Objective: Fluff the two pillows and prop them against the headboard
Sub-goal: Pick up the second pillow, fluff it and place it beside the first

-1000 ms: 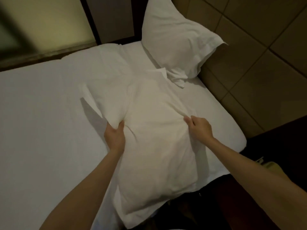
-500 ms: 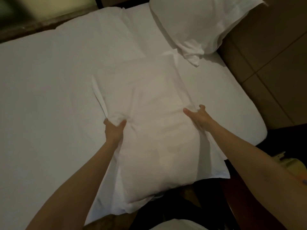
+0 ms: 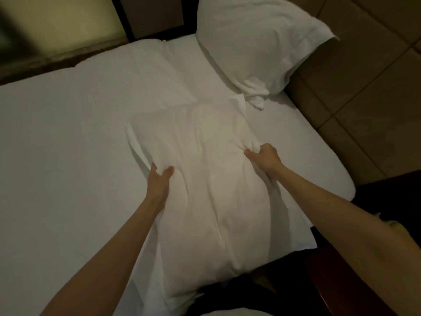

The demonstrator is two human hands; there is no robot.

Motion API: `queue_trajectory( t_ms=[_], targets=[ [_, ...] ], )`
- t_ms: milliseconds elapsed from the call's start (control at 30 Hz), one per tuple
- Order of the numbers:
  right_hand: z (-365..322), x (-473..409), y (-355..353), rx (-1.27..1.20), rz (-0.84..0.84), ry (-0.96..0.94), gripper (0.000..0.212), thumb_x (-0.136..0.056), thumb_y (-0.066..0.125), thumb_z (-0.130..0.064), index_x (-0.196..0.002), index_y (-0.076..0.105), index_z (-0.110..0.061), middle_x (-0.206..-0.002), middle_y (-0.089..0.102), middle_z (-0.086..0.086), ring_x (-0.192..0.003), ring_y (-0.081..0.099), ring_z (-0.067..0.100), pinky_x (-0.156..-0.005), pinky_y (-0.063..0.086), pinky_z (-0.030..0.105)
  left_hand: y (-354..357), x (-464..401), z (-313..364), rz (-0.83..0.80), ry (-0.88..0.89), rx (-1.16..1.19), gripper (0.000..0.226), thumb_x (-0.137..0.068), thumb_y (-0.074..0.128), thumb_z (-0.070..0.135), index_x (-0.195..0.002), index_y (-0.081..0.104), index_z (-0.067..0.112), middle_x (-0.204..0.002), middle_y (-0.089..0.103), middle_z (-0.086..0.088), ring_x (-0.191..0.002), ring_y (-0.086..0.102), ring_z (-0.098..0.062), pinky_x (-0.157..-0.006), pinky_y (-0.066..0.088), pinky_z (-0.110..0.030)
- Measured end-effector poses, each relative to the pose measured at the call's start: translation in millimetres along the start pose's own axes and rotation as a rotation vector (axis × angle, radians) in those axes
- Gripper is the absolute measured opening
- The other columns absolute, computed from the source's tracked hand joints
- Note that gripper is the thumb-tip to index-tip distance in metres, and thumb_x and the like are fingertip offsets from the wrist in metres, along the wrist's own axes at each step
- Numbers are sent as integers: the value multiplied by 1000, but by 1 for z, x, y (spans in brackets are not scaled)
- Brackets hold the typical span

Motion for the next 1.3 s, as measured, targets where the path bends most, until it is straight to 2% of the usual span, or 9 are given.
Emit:
queue_trajectory(
  t_ms=[167,400,533,667,767,867,933,1133,1300],
  targets=[
    [-46,21,-63,-87,183,-139,46,-86,62,-37,-51,44,-14,-55,48,-2,-50,47,14,-47,32,25,10,7,45,27,89,43,46,-90,58,15,-135,51,9,-120,64,-8,-103,62,-24,-91,49,-34],
    [-91,47,-202,-6,452,-350,57,-85,56,-45,-60,54,6,-54,47,14,-49,43,21,-48,32,35,108,31,93,-42,215,111,46,-92,57,16,-137,49,10,-131,60,-8,-114,57,-22,-103,44,-35],
    [-109,55,-285,171,584,-497,59,-86,55,-47,-58,55,4,-54,54,23,-50,48,28,-49,40,45,185,36,109,-97,231,115,51,-94,55,24,-141,42,12,-137,55,-9,-121,54,-23,-106,42,-37],
    [-127,52,-361,379,679,-669,51,-89,54,-38,-49,40,-10,-45,41,8,-49,42,26,-52,30,39,271,32,112,-227,198,-44,56,-95,50,33,-144,37,11,-144,49,-10,-130,48,-27,-111,37,-44],
    [-122,41,-384,596,741,-715,48,-91,47,-40,-54,28,-15,-50,37,6,-52,41,28,-55,28,34,323,30,95,-432,119,-317,56,-97,43,35,-147,32,12,-150,43,-9,-133,44,-28,-110,37,-38],
    [-82,-4,-384,773,628,-568,30,-92,50,-36,-71,42,-15,-70,50,13,-71,55,35,-59,36,37,350,21,77,-513,-50,-434,71,-97,43,38,-154,5,15,-160,20,-5,-143,28,-28,-111,29,-40],
    [-46,-33,-371,803,498,-417,23,-88,57,-35,-92,50,-14,-102,55,14,-97,53,37,-78,40,44,350,11,77,-452,-60,-466,69,-98,43,32,-153,6,13,-162,14,-7,-145,25,-28,-116,26,-42],
    [52,-81,-355,610,334,-46,72,-80,67,-46,-136,32,-17,-145,28,15,-129,30,40,-100,28,59,351,-15,90,-305,6,-475,43,-94,45,19,-137,46,10,-141,48,-15,-126,48,-32,-107,39,-46],
    [108,-94,-349,574,281,135,98,-71,68,-59,-143,20,-14,-141,38,18,-129,36,37,-99,30,54,369,-19,103,-323,91,-531,35,-95,42,18,-125,56,9,-126,61,-11,-109,59,-25,-84,42,-32]
  ],
)
Point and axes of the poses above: each hand's wrist, its own x-axis away from the middle knuckle, its own y-axis out of the palm, z = x × y, the point moved 8 cm from there along -x, towards the middle knuckle
